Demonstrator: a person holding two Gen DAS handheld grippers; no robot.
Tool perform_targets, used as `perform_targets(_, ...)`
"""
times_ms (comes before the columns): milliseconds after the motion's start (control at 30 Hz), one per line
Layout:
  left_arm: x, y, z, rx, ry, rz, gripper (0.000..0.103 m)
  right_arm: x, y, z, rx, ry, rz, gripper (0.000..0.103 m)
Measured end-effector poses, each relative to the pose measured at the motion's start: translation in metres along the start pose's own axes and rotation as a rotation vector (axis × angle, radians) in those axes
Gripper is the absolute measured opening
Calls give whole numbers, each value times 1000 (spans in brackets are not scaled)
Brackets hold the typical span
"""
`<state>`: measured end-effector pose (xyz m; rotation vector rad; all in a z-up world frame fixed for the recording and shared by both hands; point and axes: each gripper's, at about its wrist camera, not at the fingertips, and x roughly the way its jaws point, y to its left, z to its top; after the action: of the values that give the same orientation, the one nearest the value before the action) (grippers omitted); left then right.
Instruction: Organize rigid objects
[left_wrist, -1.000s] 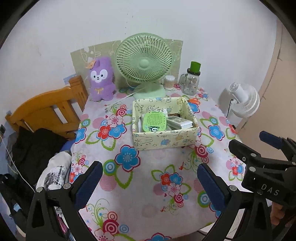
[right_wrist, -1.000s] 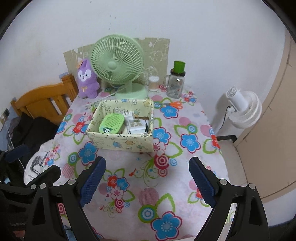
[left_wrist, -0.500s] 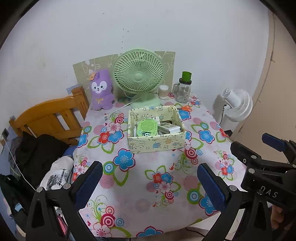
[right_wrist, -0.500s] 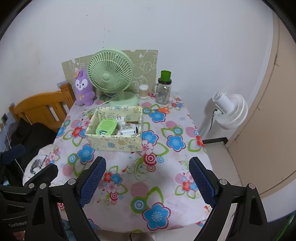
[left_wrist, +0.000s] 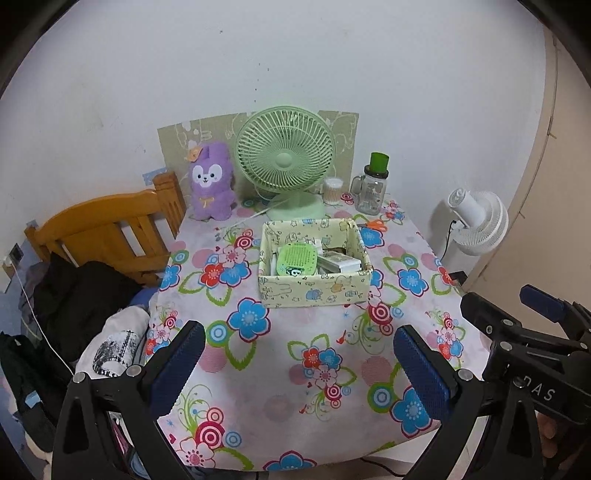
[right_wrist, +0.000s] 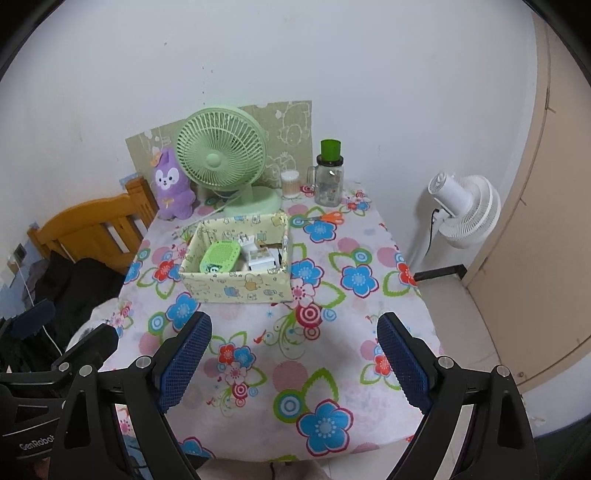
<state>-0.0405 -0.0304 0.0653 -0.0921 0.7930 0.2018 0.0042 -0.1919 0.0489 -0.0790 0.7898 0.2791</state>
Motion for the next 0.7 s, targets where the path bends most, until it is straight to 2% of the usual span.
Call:
perform_targets(300,-5,-2,2,7,-19,6,103,-4,2,3,2,-20,-10,93)
perform_targets(500,-11,-4,1,28,-45,42,103,-5,2,3,1,-18,-10,93)
perform_targets(700,-11,-3,0,15,-37,42,103,-6,4,3,-4,-19,-15,93)
